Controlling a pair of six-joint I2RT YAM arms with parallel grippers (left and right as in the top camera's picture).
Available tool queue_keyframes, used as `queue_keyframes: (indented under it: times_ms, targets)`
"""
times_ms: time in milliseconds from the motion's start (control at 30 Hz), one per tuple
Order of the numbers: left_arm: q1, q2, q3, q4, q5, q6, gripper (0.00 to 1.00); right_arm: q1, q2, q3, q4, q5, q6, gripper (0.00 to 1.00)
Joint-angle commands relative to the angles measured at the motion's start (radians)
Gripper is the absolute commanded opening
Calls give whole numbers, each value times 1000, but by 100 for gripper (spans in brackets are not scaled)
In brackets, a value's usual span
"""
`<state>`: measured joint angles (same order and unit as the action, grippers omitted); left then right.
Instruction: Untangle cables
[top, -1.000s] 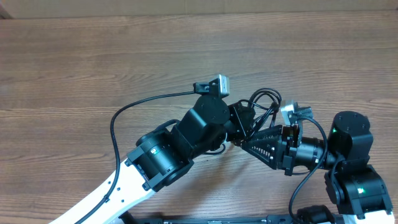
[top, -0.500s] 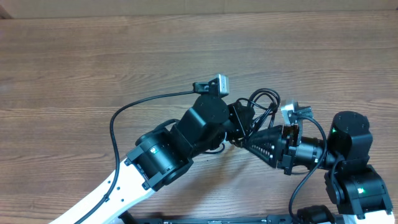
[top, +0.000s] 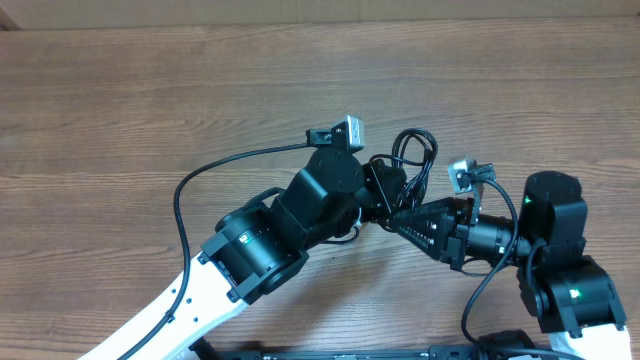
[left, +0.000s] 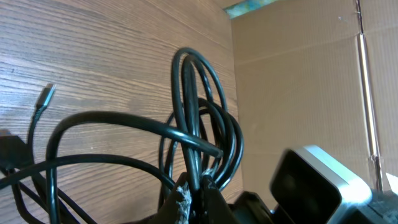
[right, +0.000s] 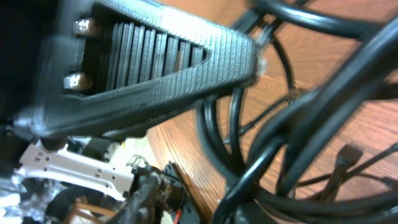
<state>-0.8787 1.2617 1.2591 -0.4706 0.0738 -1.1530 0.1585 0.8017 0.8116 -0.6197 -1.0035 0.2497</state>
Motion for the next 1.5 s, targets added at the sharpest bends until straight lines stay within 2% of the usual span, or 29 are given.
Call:
queue_keyframes:
  times_ms: [0, 233, 567, 800, 967, 1300, 1467]
  targets:
    - [3, -16, 14, 8, 34, 20, 4, -1, 35, 19, 11, 16, -24, 4]
    - [47, -16, 14, -19, 21, 23, 4, -1, 24, 19, 14, 13, -33, 4]
    - [164, -16, 14, -101, 20, 23, 4, -1, -85, 19, 16, -177, -290, 4]
    - [195, -16, 14, -126, 5, 4, 4, -1, -107, 19, 15, -324, -469, 4]
    - [198, -16, 14, -138, -28, -15, 4, -1, -107, 19, 26, -338, -472, 4]
    - [209, -16, 14, -190, -112, -40, 4, -1, -107, 19, 42, -549, -622, 4]
    - [227, -15, 14, -214, -114, -40, 4, -1, -107, 19, 38, -566, -621, 4]
